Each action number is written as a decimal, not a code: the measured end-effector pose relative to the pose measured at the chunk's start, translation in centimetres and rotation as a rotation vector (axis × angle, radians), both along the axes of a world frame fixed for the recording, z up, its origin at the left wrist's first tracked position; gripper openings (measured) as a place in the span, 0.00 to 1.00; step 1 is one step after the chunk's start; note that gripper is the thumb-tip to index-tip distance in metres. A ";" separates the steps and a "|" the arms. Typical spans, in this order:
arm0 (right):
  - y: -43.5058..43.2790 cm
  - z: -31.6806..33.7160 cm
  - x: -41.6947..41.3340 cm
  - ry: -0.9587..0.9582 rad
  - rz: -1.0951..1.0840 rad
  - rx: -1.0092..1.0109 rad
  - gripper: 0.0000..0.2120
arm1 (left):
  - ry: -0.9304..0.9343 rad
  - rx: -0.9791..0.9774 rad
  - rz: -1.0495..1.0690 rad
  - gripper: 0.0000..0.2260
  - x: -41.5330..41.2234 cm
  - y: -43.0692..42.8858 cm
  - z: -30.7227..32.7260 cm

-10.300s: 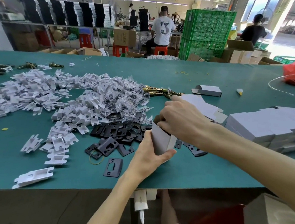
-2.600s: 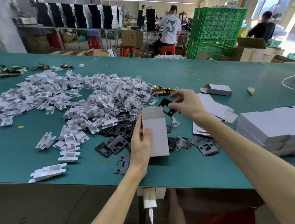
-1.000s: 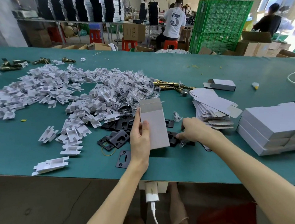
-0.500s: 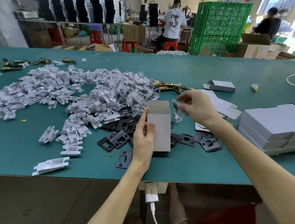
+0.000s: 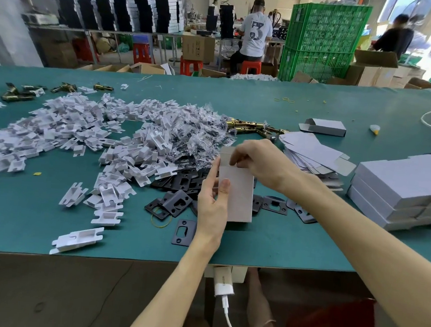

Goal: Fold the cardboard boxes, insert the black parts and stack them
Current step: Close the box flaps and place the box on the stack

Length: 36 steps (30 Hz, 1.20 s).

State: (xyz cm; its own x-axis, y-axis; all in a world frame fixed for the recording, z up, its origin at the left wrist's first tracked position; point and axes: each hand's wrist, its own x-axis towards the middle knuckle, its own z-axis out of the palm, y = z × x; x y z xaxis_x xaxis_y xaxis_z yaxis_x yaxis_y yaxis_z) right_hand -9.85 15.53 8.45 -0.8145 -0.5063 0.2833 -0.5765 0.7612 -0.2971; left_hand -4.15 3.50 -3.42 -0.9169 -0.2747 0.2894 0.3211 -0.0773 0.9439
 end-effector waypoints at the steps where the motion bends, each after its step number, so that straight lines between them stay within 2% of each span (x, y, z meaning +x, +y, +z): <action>1: 0.2 0.0 0.2 -0.005 -0.008 0.025 0.12 | 0.003 -0.003 -0.004 0.20 0.0 0.0 0.0; 5: 0.4 0.2 0.5 -0.030 -0.071 0.267 0.18 | -0.009 0.001 -0.001 0.19 -0.1 0.1 0.0; 8: 0.6 0.8 0.7 -0.124 -0.084 0.272 0.21 | -0.016 -0.020 0.011 0.20 -0.1 0.1 0.0; 10: 0.9 0.7 1.0 -0.162 -0.069 0.112 0.21 | -0.023 0.000 0.009 0.20 -0.1 0.0 0.0; 13: 1.6 -1.2 1.6 -0.040 -0.116 -0.263 0.12 | -0.019 0.012 0.009 0.18 0.1 0.0 0.1; 14: 1.8 -2.1 1.9 -0.054 -0.150 -0.362 0.13 | -0.016 0.014 0.008 0.17 0.2 0.0 0.2; 17: 1.9 -5.0 3.1 -0.274 -0.155 -0.599 0.20 | -0.037 0.062 -0.023 0.13 0.2 0.0 0.4; 21: 1.7 -7.0 4.0 -0.288 -0.137 -0.767 0.16 | -0.042 0.116 -0.065 0.08 0.4 0.0 0.4; 24: 1.8 -7.7 4.4 -0.280 -0.138 -0.855 0.11 | -0.055 0.122 -0.081 0.10 0.4 0.1 0.4; 27: 2.1 -8.6 5.0 -0.357 -0.134 -0.978 0.08 | -0.064 0.071 -0.074 0.09 0.2 0.0 0.1; 30: 2.2 -9.9 5.7 -0.431 -0.142 -1.077 0.07 | -0.129 0.082 -0.074 0.12 0.2 -0.1 -0.1; 36: 2.2 -10.9 6.3 -0.517 -0.146 -1.223 0.07 | -0.161 0.112 -0.129 0.11 0.1 -0.2 -0.1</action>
